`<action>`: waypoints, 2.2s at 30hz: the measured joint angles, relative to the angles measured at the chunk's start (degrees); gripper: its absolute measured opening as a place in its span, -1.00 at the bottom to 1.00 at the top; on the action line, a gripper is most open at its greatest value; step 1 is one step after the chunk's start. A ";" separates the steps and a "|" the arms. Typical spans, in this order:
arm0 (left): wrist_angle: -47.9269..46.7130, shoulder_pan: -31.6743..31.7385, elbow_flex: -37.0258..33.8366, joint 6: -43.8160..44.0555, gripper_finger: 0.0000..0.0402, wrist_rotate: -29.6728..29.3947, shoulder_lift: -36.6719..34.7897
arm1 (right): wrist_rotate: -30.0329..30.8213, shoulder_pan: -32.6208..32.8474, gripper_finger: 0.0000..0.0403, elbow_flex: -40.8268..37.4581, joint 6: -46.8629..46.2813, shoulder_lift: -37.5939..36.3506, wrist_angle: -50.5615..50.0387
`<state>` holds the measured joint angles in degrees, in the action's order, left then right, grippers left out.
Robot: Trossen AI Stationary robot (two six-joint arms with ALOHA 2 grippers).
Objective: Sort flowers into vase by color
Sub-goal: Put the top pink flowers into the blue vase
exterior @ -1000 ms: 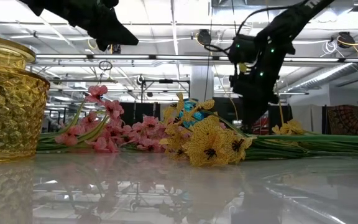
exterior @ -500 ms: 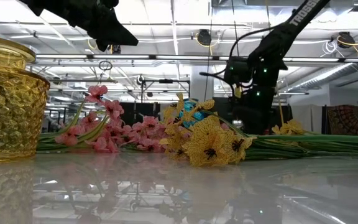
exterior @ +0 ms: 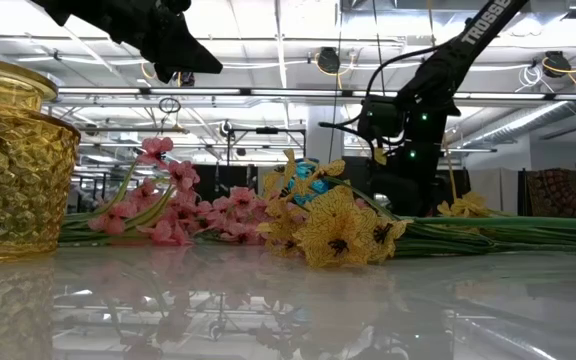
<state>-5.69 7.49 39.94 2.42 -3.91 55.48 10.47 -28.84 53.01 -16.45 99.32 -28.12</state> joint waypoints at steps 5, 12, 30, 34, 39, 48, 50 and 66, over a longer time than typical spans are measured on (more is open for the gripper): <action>0.00 0.00 0.00 0.00 -0.90 -0.01 0.00 | -0.34 0.63 -0.77 -0.05 -2.73 1.01 1.16; -0.05 -0.01 0.00 -0.02 -0.90 -0.01 0.00 | 3.07 2.45 -0.92 -0.31 -4.88 0.56 3.15; -1.29 0.00 0.02 0.11 -0.90 -0.01 0.00 | 4.87 3.44 -0.93 -0.42 -3.99 -9.42 4.45; -1.29 -0.04 0.02 0.22 -0.90 0.03 0.00 | 4.75 3.43 -0.93 -0.42 -2.43 -14.45 4.34; -1.27 -0.02 0.02 0.24 -0.90 0.04 0.00 | 4.76 3.37 -0.93 -0.35 0.17 -20.78 5.15; -1.27 -0.05 0.02 0.24 -0.90 0.17 0.00 | 4.16 3.45 -0.92 -0.35 7.17 -26.57 13.18; -1.27 -0.07 0.02 0.24 -0.90 0.29 0.00 | 3.44 3.45 -0.92 -0.35 7.64 -27.06 15.77; 3.92 -0.06 0.02 1.75 -0.90 -2.45 0.00 | -8.04 13.61 -0.92 -0.28 0.50 -30.69 34.11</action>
<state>-1.78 7.42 39.97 4.16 -6.36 55.48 2.43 -15.23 52.73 -15.94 68.62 6.00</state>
